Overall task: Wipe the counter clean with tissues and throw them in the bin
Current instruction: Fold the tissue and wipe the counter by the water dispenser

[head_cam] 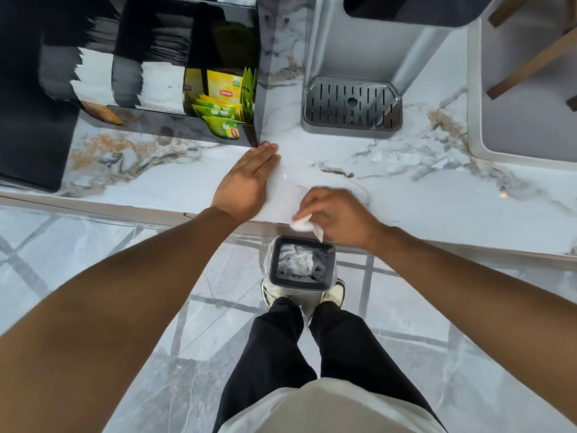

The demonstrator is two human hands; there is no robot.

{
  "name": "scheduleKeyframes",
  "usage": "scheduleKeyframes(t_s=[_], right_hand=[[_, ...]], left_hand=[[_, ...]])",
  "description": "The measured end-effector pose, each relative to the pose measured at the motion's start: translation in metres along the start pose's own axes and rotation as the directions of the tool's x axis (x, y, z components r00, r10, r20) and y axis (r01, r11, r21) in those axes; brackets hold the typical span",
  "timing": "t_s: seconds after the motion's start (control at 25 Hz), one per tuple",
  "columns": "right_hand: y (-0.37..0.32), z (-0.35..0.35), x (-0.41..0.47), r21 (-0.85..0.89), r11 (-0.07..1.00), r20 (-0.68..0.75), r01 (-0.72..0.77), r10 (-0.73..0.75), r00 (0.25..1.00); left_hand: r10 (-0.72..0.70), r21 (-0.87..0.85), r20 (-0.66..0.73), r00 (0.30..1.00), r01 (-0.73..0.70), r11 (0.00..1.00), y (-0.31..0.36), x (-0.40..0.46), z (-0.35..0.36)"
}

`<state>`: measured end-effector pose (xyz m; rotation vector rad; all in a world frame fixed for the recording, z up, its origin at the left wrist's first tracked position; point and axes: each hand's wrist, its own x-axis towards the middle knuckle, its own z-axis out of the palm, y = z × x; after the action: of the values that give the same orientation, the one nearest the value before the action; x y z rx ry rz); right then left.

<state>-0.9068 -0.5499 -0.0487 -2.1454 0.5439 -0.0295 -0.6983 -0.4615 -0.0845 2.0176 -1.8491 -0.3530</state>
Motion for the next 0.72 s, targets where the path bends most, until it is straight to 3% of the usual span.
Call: scheduleKeyframes(t_s=[0.08,0.12,0.24,0.32,0.4,0.48,0.6,0.64,0.72], right_hand=[[0.004,-0.016,0.032,-0.025,0.998,-0.225,-0.053,0.047,0.973],[0.006,-0.021,0.054,-0.070,0.996,-0.272,-0.048,0.027,0.962],[-0.004,-0.001,0.107,-0.244,0.968,-0.249,-0.055,-0.008,0.968],[-0.017,0.028,0.117,-0.253,0.964,-0.304,-0.085,0.004,0.953],[-0.029,0.052,0.102,-0.221,0.973,-0.224,0.070,-0.120,0.967],[-0.030,0.062,0.074,-0.180,0.947,-0.027,0.265,-0.274,0.961],[-0.018,0.046,0.043,-0.126,0.942,0.152,0.312,-0.292,0.944],[-0.010,0.038,0.044,-0.118,0.960,0.085,0.255,-0.246,0.966],[0.003,0.021,0.063,-0.131,0.991,-0.210,0.035,-0.062,0.976]], left_hand=[[-0.013,-0.015,-0.002,1.000,0.013,1.000,-0.001,-0.004,-0.008],[-0.028,-0.015,-0.021,0.999,0.027,1.000,-0.003,-0.008,-0.013],[-0.121,-0.002,-0.136,0.983,0.121,0.993,-0.020,-0.032,-0.030],[-0.184,0.059,-0.169,0.968,0.196,0.979,-0.038,-0.045,-0.037],[-0.231,0.112,-0.156,0.960,0.250,0.962,-0.047,-0.047,-0.035],[-0.244,0.133,-0.139,0.960,0.262,0.956,-0.047,-0.045,-0.026],[-0.252,0.167,-0.163,0.954,0.278,0.946,-0.045,-0.047,-0.014],[-0.256,0.173,-0.171,0.951,0.285,0.943,-0.045,-0.047,-0.012],[-0.265,0.175,-0.182,0.947,0.297,0.939,-0.048,-0.047,-0.009]])
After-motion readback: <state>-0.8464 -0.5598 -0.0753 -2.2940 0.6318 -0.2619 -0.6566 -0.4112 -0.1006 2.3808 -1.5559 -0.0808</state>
